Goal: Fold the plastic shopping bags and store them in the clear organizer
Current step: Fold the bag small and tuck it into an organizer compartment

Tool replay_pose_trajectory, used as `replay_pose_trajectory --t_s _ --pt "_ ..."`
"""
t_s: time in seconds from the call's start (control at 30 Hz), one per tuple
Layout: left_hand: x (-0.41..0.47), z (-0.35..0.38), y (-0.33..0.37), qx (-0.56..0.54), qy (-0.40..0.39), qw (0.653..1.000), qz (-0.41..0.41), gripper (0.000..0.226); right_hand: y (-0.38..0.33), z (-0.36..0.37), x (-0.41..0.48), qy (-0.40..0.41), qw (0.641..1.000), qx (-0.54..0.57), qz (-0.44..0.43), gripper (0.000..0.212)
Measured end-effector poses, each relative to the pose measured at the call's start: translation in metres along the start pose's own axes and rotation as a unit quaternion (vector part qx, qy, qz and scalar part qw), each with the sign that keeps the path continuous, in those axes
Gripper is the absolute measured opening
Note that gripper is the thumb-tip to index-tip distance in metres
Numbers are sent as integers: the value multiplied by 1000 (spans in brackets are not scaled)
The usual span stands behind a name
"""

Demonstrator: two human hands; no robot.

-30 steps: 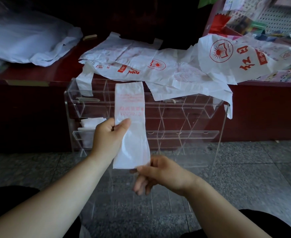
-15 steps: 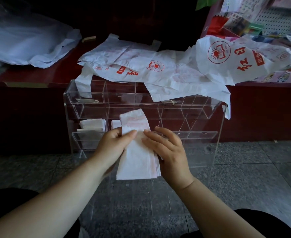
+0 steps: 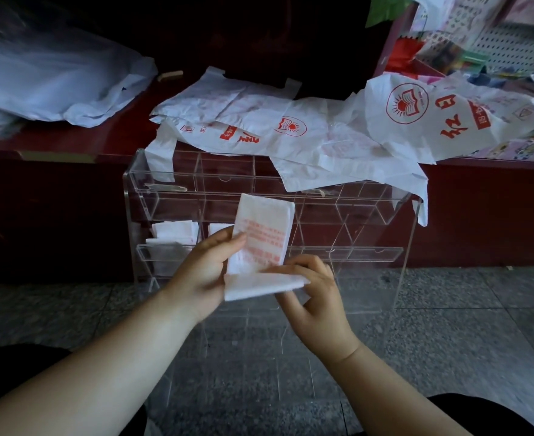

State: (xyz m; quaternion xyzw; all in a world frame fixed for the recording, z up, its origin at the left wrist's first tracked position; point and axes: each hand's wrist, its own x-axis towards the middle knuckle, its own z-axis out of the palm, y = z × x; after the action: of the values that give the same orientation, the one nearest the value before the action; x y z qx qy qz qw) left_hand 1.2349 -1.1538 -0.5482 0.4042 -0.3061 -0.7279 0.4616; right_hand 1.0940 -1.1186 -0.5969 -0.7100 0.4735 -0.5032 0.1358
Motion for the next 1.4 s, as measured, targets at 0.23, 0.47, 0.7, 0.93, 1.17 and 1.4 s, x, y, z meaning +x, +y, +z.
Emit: replay_pose_trajectory --t_s 0.23,0.47,0.7,0.93,1.17,1.4 --pt "0 5 -12 53 -16 997 45 25 -13 -10 8 5 969 84 232 41" --pt "-7 3 -25 195 -88 970 115 77 -9 -16 12 40 963 32 263 34" --pt "-7 9 -30 254 4 957 141 10 -15 -14 11 37 960 -14 276 31" --pt "0 5 -31 215 116 956 164 16 -26 -8 10 -66 894 238 374 4" --pt "10 -3 -16 203 151 957 144 14 -27 -12 14 -131 889 233 373 21" --pt "11 -8 -21 306 216 897 234 37 -22 -12 13 -10 848 304 433 17"
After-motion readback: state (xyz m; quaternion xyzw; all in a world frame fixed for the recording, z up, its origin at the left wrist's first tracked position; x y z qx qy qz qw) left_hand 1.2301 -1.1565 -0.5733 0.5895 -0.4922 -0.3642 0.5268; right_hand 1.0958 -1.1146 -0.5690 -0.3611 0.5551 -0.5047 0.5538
